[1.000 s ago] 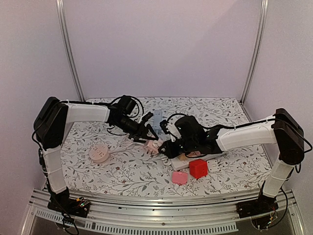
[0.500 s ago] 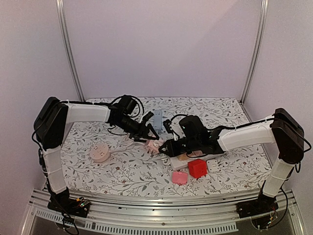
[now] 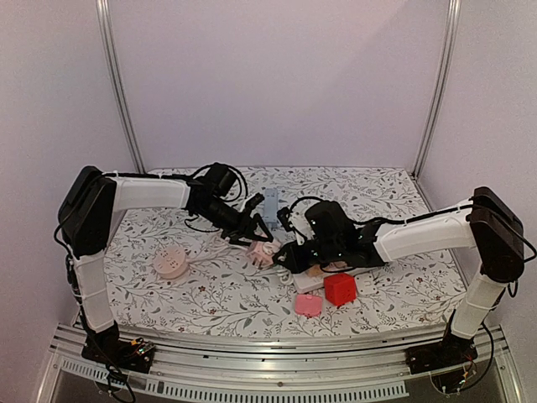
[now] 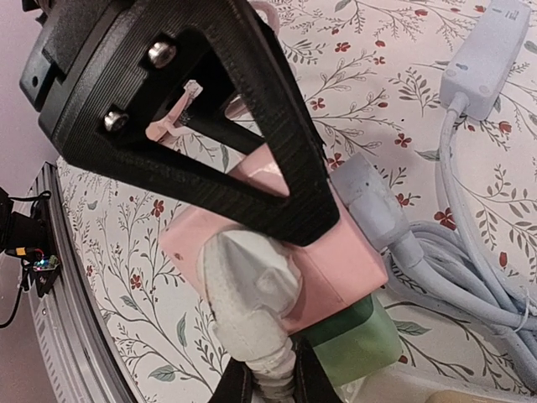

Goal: Pull the plug off the socket

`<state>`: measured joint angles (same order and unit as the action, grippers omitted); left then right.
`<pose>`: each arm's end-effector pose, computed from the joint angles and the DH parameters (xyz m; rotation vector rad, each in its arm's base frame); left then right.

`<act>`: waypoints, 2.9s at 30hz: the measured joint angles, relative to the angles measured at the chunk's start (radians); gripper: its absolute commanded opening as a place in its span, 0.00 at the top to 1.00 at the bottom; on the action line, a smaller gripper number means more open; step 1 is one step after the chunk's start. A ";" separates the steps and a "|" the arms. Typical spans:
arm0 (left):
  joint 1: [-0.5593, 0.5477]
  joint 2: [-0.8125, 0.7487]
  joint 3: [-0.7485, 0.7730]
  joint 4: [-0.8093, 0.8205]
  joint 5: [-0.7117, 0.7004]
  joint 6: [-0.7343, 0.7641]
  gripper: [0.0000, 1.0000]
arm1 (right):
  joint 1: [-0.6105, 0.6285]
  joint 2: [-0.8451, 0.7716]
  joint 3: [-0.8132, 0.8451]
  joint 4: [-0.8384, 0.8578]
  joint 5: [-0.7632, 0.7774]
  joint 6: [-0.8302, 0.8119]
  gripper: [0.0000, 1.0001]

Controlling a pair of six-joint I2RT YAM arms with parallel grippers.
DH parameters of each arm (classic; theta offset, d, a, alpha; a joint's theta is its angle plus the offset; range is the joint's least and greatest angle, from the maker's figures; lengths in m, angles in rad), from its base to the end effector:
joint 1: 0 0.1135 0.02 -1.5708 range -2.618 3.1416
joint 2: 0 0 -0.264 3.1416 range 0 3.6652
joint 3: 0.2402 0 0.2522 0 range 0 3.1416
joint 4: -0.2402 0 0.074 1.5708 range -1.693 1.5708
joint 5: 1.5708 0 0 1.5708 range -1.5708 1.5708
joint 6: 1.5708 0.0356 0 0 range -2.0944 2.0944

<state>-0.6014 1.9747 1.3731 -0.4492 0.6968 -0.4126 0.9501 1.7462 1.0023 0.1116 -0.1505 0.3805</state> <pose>0.3251 -0.2508 0.1792 0.5265 2.7269 -1.2349 0.2138 0.3082 0.1872 -0.7450 2.2256 0.8731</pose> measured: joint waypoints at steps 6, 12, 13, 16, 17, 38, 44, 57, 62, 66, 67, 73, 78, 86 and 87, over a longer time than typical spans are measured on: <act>-0.003 -0.002 0.008 -0.015 -0.014 0.002 0.64 | 0.003 0.000 0.009 -0.021 0.011 -0.008 1.00; -0.003 -0.003 0.008 -0.015 -0.010 0.006 0.64 | 0.003 0.000 0.011 -0.026 0.020 -0.014 1.00; -0.003 -0.004 0.008 -0.014 -0.008 0.008 0.64 | 0.004 0.000 0.011 -0.025 0.021 -0.014 1.00; -0.003 -0.011 0.002 -0.005 -0.002 0.009 0.64 | 0.004 0.000 0.011 -0.022 0.025 -0.015 1.00; -0.001 -0.014 -0.004 0.003 0.001 0.008 0.64 | 0.004 0.000 0.011 -0.019 0.025 -0.015 1.00; 0.039 -0.054 -0.079 0.084 0.048 -0.002 0.65 | 0.005 0.042 0.011 0.080 0.016 0.004 1.00; 0.026 -0.069 -0.061 0.034 -0.028 0.025 0.66 | 0.005 0.042 0.013 0.079 0.009 0.005 1.00; -0.023 -0.069 0.021 -0.084 -0.163 0.071 0.67 | 0.006 0.021 0.019 0.022 0.011 0.012 1.00; -0.029 -0.069 0.032 -0.094 -0.168 0.072 0.67 | 0.008 0.009 0.019 0.007 0.012 0.013 1.00; -0.029 -0.069 0.032 -0.095 -0.165 0.074 0.67 | 0.010 0.009 0.019 0.006 0.020 0.012 1.00; -0.029 -0.069 0.032 -0.094 -0.163 0.076 0.67 | 0.010 0.009 0.019 0.006 0.022 0.012 1.00; -0.023 -0.069 0.028 -0.084 -0.135 0.086 0.67 | 0.012 0.009 0.019 0.008 0.028 0.012 1.00; -0.006 -0.070 0.012 -0.061 -0.074 0.093 0.67 | 0.013 0.012 0.018 0.023 0.029 0.012 1.00; 0.024 -0.080 -0.024 -0.035 -0.032 0.117 0.68 | 0.014 0.056 0.018 0.092 0.024 0.004 1.00; 0.026 -0.082 -0.028 -0.032 -0.029 0.118 0.68 | 0.014 0.059 0.018 0.097 0.024 0.001 1.00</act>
<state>-0.5751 1.8927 1.3453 -0.4816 0.6674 -0.2943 0.9642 1.8050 1.0206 0.2089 -0.1268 0.3813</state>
